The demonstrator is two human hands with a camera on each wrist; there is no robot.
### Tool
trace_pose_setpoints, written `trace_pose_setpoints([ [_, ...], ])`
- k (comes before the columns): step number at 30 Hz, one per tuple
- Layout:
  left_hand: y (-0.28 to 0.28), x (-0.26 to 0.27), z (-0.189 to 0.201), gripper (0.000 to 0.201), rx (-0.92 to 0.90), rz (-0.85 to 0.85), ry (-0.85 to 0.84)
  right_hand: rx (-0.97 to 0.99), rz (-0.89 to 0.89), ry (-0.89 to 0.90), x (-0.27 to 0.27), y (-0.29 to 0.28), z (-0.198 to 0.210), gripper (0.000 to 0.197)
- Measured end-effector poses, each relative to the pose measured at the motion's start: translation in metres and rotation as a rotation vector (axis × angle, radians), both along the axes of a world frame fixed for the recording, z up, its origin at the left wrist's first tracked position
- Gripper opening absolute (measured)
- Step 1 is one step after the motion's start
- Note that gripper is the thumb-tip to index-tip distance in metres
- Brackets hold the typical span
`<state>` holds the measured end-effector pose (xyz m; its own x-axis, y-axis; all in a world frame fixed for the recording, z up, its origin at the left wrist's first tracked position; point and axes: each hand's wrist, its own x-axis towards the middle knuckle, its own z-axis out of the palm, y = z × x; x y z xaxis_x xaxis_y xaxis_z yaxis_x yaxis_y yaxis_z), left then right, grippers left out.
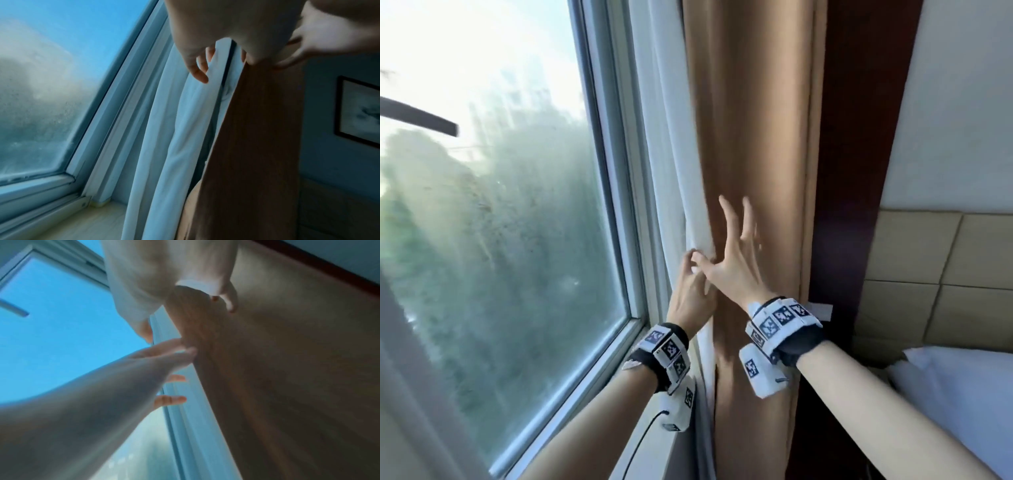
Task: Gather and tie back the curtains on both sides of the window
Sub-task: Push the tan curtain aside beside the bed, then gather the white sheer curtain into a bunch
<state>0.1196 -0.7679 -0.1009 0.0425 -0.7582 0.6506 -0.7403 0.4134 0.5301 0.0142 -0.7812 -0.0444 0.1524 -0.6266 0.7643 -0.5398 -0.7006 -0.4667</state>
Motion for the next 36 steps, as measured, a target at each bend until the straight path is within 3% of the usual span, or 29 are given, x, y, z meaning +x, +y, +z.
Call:
trace_pose_setpoints([
  [2,0.02,0.003,-0.002,0.025,-0.051,-0.017,-0.097,0.14,0.016,-0.09,0.014,0.008,0.002,0.096],
  [4,0.032,0.01,-0.006,0.023,-0.049,-0.032,-0.122,0.145,-0.028,-0.144,0.014,0.014,0.005,0.087],
  [9,0.03,0.044,-0.006,0.026,0.129,0.045,0.026,0.087,-0.127,-0.1,-0.015,0.031,0.002,0.084],
  [14,0.019,0.055,0.001,0.024,0.122,-0.02,0.192,-0.006,-0.239,-0.026,-0.039,0.046,-0.011,0.092],
  [18,0.017,0.034,0.01,0.034,0.144,-0.162,0.331,0.005,-0.318,-0.105,-0.048,0.036,-0.02,0.059],
  [20,0.019,0.014,0.008,0.042,0.189,-0.277,0.359,0.052,-0.362,-0.134,-0.054,0.036,-0.019,0.051],
  [23,0.02,-0.013,0.005,0.04,0.233,-0.337,0.278,0.124,-0.341,-0.157,-0.058,0.044,-0.02,0.042],
  [27,0.019,-0.038,0.005,0.005,0.12,-0.326,0.279,0.28,-0.322,-0.054,-0.054,0.063,-0.016,0.074],
  [29,0.024,-0.049,0.004,0.011,0.139,-0.393,0.239,0.345,-0.358,-0.036,-0.054,0.072,-0.013,0.081],
  [33,0.036,-0.046,0.003,0.01,0.348,-0.628,0.051,0.392,-0.392,-0.076,-0.068,0.08,-0.009,0.053],
  [34,0.036,-0.039,0.003,0.012,0.346,-0.599,0.077,0.414,-0.389,-0.07,-0.075,0.083,-0.01,0.051],
  [36,0.029,-0.021,0.003,0.014,0.175,-0.393,0.261,0.439,-0.376,-0.029,-0.088,0.088,-0.015,0.054],
])
